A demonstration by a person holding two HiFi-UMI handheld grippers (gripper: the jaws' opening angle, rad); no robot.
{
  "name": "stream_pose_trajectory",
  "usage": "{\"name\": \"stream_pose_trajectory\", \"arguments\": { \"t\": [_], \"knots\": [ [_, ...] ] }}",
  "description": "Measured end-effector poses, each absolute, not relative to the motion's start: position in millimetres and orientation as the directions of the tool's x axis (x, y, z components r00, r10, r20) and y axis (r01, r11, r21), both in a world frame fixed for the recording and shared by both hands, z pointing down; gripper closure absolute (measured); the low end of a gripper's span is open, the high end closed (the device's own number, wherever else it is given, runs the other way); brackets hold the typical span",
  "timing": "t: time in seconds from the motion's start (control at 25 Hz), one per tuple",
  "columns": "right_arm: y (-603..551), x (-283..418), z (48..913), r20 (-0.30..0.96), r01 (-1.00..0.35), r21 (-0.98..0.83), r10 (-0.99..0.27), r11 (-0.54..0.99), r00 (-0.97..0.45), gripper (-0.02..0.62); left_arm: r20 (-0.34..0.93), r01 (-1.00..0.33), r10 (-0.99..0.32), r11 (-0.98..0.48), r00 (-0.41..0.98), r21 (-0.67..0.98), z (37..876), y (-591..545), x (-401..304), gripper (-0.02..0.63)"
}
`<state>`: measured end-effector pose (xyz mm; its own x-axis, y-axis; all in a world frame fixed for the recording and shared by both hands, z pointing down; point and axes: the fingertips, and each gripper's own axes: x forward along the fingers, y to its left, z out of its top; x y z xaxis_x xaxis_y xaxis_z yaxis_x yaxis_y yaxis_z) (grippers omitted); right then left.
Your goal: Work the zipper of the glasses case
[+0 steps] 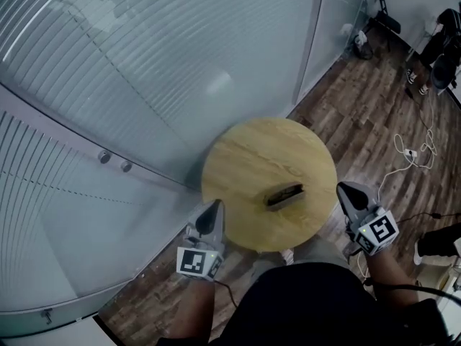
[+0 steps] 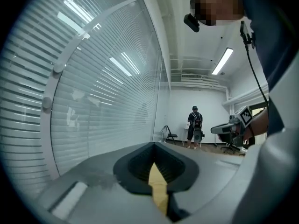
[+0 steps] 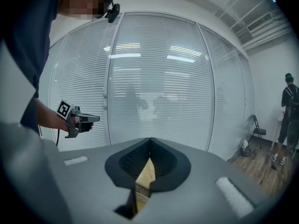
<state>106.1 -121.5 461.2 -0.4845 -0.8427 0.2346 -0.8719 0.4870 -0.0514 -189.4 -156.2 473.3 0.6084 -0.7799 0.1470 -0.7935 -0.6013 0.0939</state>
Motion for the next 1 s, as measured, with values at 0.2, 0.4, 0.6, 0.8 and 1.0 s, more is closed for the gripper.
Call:
{"name": "stream_pose_trajectory", "arguments": {
  "t": [0.2,0.4,0.6,0.8,1.0],
  "knots": [
    [-140.1,114.8,480.5,0.261,-0.852,0.029,-0.827,0.522,-0.498,0.588,0.146,-0.747,-0.733,-0.655,0.664,0.109,501.9,-161.6,-162.2,0.601],
    [-161.2,90.9,491.3,0.292,-0.760,0.101,-0.749,0.642,-0.595,0.588,0.201,-0.638,-0.610,-0.759,0.767,0.131,527.5,-154.8,-121.8,0.566],
    [-158.7,88.0,515.0,0.333,-0.670,0.158,-0.678,0.725,-0.655,0.588,0.291,-0.459,-0.413,-0.881,0.863,0.110,591.5,-131.8,-69.8,0.495],
    [-159.2,89.8,558.1,0.429,-0.614,0.092,-0.588,0.784,-0.685,0.588,0.351,-0.438,-0.375,-0.891,0.858,0.120,616.9,-139.0,-50.3,0.439],
    [-157.4,80.8,622.0,0.521,-0.508,0.077,-0.469,0.858,-0.713,0.466,0.236,-0.588,-0.583,-0.807,0.777,-0.058,568.8,-174.2,-66.5,0.600]
  ]
}}
